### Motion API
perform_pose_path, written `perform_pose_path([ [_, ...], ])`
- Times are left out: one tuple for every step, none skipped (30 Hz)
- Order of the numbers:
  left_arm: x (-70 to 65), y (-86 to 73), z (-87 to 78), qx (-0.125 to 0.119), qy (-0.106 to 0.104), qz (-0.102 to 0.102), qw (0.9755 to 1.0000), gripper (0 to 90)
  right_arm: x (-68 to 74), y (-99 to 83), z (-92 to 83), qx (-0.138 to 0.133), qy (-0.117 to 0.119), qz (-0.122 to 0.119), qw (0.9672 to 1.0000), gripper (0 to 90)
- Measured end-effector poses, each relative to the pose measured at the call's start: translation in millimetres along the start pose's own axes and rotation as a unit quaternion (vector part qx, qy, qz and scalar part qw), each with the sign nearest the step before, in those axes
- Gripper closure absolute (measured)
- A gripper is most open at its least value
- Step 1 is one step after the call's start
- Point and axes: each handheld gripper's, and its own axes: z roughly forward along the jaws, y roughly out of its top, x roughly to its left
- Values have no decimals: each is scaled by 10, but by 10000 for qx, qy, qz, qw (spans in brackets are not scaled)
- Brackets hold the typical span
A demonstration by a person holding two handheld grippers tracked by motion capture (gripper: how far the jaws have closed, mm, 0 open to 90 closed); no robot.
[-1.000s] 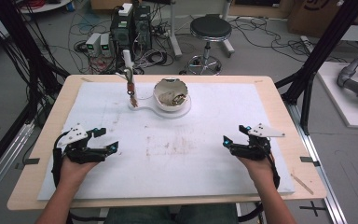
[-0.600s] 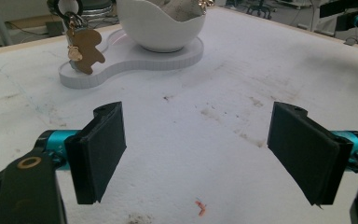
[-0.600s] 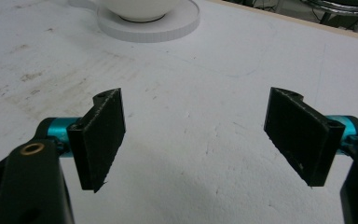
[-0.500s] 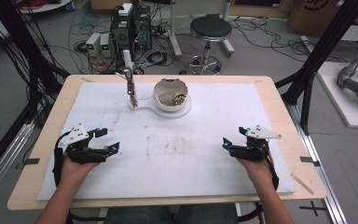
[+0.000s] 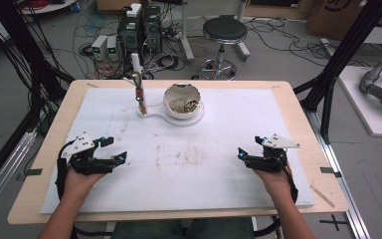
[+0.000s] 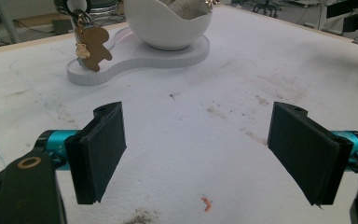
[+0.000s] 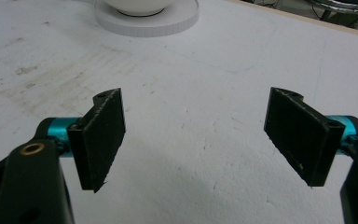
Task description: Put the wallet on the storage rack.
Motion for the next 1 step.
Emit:
perform_pose_path([
  [0, 2, -1, -6, -1, -5, 10000, 192, 5, -2, 1, 14, -5, -12, 10000, 209],
])
